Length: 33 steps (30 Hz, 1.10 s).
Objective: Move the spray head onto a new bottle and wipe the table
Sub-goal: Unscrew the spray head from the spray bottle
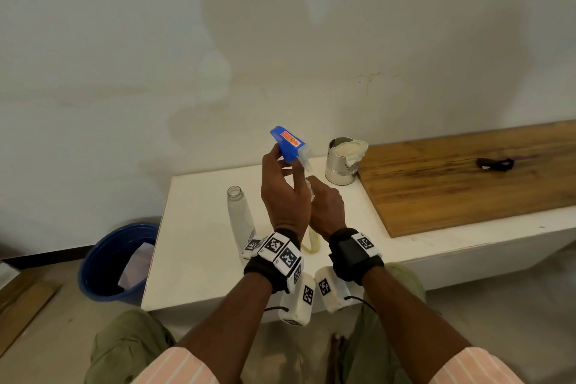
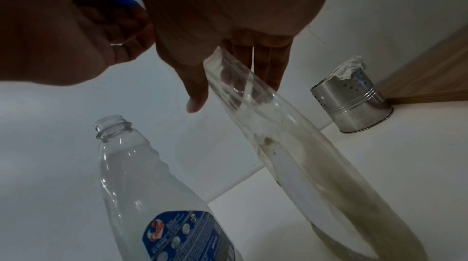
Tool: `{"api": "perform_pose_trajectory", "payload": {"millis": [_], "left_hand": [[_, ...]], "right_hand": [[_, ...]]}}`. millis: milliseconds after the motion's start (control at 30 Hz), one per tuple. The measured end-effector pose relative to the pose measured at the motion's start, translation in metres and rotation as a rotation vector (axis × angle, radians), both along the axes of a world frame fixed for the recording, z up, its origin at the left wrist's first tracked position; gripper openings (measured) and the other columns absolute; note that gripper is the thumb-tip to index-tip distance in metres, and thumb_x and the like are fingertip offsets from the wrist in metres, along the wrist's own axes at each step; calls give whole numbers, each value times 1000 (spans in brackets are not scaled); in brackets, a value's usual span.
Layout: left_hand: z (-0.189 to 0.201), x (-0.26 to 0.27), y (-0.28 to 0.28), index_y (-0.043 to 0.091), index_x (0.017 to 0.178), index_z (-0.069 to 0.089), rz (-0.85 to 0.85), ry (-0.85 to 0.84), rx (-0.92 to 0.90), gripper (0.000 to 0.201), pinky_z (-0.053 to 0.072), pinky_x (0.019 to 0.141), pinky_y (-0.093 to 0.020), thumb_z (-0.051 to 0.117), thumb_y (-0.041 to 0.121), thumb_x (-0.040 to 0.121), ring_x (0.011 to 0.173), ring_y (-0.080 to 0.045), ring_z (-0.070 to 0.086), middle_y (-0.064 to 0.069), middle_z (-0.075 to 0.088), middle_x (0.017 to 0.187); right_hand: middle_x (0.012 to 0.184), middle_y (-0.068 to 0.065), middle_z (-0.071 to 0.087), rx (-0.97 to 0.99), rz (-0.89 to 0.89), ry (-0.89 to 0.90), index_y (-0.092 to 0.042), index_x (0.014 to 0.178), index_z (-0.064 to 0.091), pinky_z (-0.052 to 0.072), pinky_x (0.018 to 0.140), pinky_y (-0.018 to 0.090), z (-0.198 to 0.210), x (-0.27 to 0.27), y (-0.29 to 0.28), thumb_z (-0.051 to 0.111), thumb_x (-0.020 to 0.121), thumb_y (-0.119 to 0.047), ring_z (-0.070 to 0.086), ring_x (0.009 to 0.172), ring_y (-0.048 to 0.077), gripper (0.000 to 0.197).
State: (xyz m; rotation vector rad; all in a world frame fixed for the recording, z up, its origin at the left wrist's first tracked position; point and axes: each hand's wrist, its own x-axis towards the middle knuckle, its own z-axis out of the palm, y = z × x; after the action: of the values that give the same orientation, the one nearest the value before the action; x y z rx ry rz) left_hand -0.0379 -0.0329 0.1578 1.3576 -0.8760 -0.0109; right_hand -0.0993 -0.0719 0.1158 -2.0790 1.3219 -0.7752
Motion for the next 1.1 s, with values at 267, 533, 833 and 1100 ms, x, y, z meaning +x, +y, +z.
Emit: {"api": "perform_pose_trajectory", "payload": {"millis": [267,533,833,1100], "left_hand": [[38,16,-4,-1,116,51,100,-20,-198,42,48,69,-13,40,31,93,84,-20,62,-14,63,106],[70,37,-4,3,113,49,284,108,-401,29,55,60,-33,37,23,97,72,-4,57,5,56,92],[98,58,9,35,107,38,363,115,-500,14,52,60,-26,35,27,96,73,-18,56,16,51,92],[83,75,17,19,117,42,349,116,-447,24,55,72,-48,35,31,97,83,-33,60,-14,58,106]], "right_hand": [[86,4,71,-16,-76,-97,-15,96,61,51,67,38,-3,1,-4,70,79,-36,63,75,26,29],[82,0,70,-3,-149,-194,-15,93,59,46,67,30,-2,12,-7,77,71,-47,61,74,22,42],[85,1,68,-7,-205,-136,-15,97,57,49,71,34,-7,14,-10,77,70,-50,62,80,24,49],[112,-2,65,-127,-266,-109,-20,118,50,48,84,36,5,16,-2,75,64,-63,60,102,21,74]]}}
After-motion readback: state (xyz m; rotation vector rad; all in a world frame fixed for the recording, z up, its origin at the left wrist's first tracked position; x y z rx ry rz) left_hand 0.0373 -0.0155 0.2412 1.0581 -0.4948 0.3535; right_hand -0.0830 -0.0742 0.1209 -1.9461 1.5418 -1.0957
